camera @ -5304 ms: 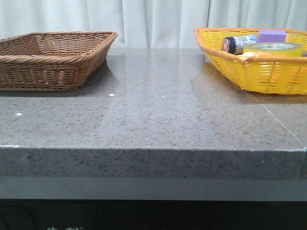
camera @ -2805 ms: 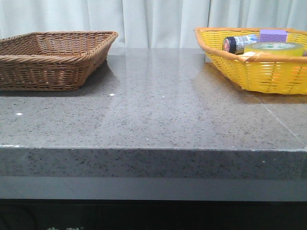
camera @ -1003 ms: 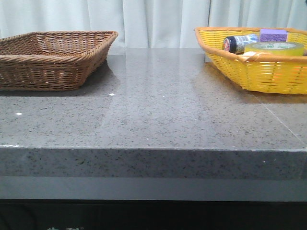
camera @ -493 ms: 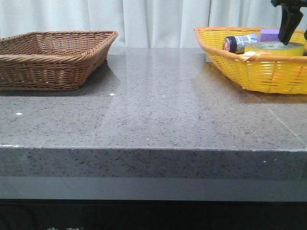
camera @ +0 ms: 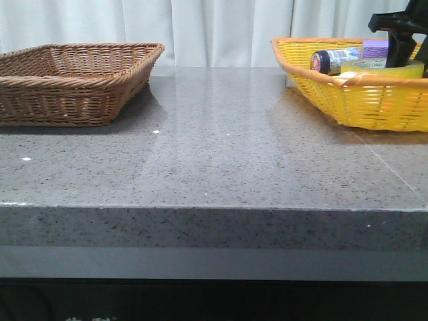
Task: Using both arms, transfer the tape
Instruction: 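Grasp the yellow tape roll with the right gripper and lift, then lower the tape roll onto the table between baskets, release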
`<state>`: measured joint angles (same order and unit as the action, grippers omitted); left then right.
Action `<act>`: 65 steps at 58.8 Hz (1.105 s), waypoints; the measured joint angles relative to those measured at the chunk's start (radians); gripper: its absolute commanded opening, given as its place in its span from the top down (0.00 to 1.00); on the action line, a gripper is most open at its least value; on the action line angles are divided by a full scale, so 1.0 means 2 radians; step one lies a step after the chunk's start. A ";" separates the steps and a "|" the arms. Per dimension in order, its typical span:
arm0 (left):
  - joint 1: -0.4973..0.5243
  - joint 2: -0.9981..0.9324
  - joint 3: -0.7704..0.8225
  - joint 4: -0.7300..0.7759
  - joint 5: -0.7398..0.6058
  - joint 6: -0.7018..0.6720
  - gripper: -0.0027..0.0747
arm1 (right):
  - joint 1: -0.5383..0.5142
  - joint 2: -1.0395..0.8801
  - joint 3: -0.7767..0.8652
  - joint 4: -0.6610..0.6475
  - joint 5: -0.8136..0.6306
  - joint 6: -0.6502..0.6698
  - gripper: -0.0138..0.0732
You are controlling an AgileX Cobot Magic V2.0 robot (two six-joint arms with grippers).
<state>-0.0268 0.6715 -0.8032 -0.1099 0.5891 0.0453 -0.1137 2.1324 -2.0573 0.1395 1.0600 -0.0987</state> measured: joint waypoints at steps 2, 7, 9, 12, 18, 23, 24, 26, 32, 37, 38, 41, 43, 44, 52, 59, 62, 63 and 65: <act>0.000 0.000 0.000 0.000 0.000 0.000 0.26 | 0.000 0.000 0.000 0.000 0.001 0.000 0.66; 0.000 0.000 0.000 0.000 0.000 0.000 0.26 | 0.000 0.001 -0.007 0.000 0.011 -0.001 0.65; 0.000 0.000 0.000 0.000 0.000 0.000 0.26 | 0.000 0.001 -0.014 0.000 0.015 -0.001 0.65; 0.000 0.000 0.000 0.000 0.000 0.000 0.26 | 0.000 0.001 -0.027 0.000 0.026 -0.001 0.65; 0.000 0.000 0.000 0.000 0.000 0.000 0.26 | 0.000 -0.001 -0.058 0.002 0.049 -0.001 0.65; 0.000 0.000 0.000 0.000 0.000 0.000 0.26 | 0.000 -0.015 -0.078 0.008 0.060 -0.002 0.65; 0.000 0.000 0.000 0.000 0.000 0.000 0.26 | 0.000 -0.018 -0.080 0.009 0.061 -0.002 0.65; 0.000 0.000 0.000 0.000 0.000 0.000 0.26 | 0.000 -0.028 -0.084 0.014 0.063 -0.002 0.65; 0.000 0.000 0.000 0.000 0.000 0.000 0.26 | 0.005 -0.061 -0.089 0.025 0.066 -0.008 0.65; 0.000 0.000 0.000 0.000 0.000 0.000 0.26 | 0.015 -0.087 -0.091 0.025 0.072 -0.018 0.65; 0.000 0.000 0.000 0.000 0.000 0.000 0.26 | 0.017 -0.091 -0.091 0.025 0.074 -0.020 0.65; 0.000 0.000 0.000 0.000 0.000 0.000 0.26 | 0.026 -0.103 -0.091 0.026 0.079 -0.022 0.65; 0.000 0.000 0.000 0.000 0.000 0.000 0.26 | 0.034 -0.110 -0.091 0.027 0.083 -0.023 0.65; 0.000 0.000 0.000 0.000 0.000 0.000 0.26 | 0.039 -0.114 -0.091 0.028 0.085 -0.023 0.65; 0.000 0.000 0.000 0.000 0.000 0.000 0.26 | 0.075 -0.136 -0.091 0.031 0.098 -0.026 0.65; 0.000 0.000 0.000 0.000 0.000 0.000 0.26 | 0.118 -0.146 -0.092 0.034 0.098 -0.029 0.65; 0.000 0.000 0.000 0.000 0.000 0.000 0.26 | 0.143 -0.148 -0.092 0.035 0.098 -0.033 0.65; 0.000 0.000 0.000 0.000 0.000 0.000 0.26 | 0.151 -0.148 -0.092 0.036 0.098 -0.034 0.65; 0.000 0.000 0.000 0.000 0.000 0.000 0.26 | 0.162 -0.148 -0.091 0.036 0.098 -0.037 0.65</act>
<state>-0.0268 0.6715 -0.8032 -0.1099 0.5891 0.0453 0.2103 1.8373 -2.2399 0.2113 1.2562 -0.1718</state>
